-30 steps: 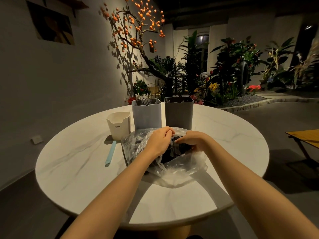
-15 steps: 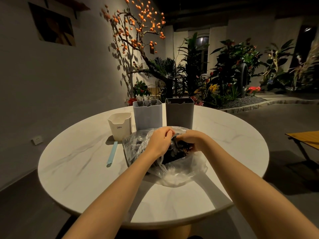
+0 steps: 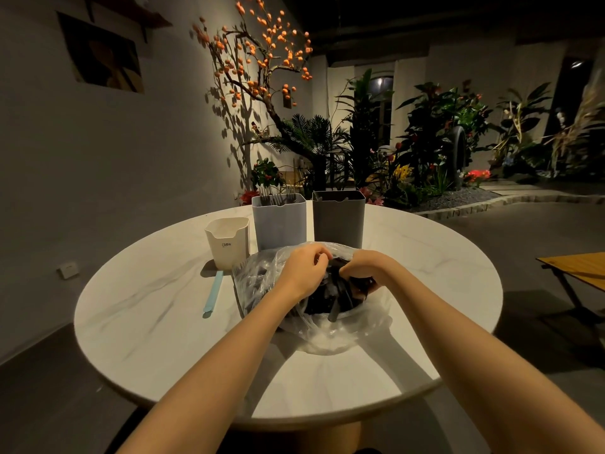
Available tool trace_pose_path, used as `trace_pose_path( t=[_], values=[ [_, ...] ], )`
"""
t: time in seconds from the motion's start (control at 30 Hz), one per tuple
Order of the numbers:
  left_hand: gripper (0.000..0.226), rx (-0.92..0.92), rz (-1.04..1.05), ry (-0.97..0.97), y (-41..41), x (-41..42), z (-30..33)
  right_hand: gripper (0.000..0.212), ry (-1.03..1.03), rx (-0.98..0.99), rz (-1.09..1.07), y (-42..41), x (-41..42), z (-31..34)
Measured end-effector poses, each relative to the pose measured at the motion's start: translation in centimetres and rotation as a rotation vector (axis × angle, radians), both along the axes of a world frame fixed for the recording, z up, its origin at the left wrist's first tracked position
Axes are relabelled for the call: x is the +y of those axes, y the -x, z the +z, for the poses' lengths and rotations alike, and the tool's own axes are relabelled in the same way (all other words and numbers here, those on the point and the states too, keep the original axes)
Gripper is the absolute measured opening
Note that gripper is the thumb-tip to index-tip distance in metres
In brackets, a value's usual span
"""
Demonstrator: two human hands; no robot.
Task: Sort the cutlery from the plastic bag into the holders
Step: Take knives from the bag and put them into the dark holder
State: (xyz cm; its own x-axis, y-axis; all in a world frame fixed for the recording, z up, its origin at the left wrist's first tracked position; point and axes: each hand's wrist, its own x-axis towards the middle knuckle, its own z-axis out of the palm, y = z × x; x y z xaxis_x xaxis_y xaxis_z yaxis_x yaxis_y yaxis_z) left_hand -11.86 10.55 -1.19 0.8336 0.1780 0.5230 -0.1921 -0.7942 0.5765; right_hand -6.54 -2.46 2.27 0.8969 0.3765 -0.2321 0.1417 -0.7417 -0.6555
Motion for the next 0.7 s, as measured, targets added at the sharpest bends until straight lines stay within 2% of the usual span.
trace_pose_path(
  t=[0.37,0.43,0.53,0.7],
  values=[
    [0.023,0.073,-0.040,0.028,0.7,-1.3,0.3,0.010,-0.100,0.089,0.023,-0.6,-1.8,0.4],
    [0.023,0.044,-0.003,0.010,0.7,-1.7,0.5,0.004,-0.117,0.090,0.019,-0.6,-2.2,0.4],
    [0.022,0.009,0.056,-0.013,0.5,-2.1,0.6,0.007,-0.154,0.112,0.020,-0.4,-3.3,0.4],
    [0.024,0.038,0.144,-0.063,-0.4,-3.2,0.3,0.006,-0.214,0.149,0.100,0.2,-5.5,0.6]
  ],
)
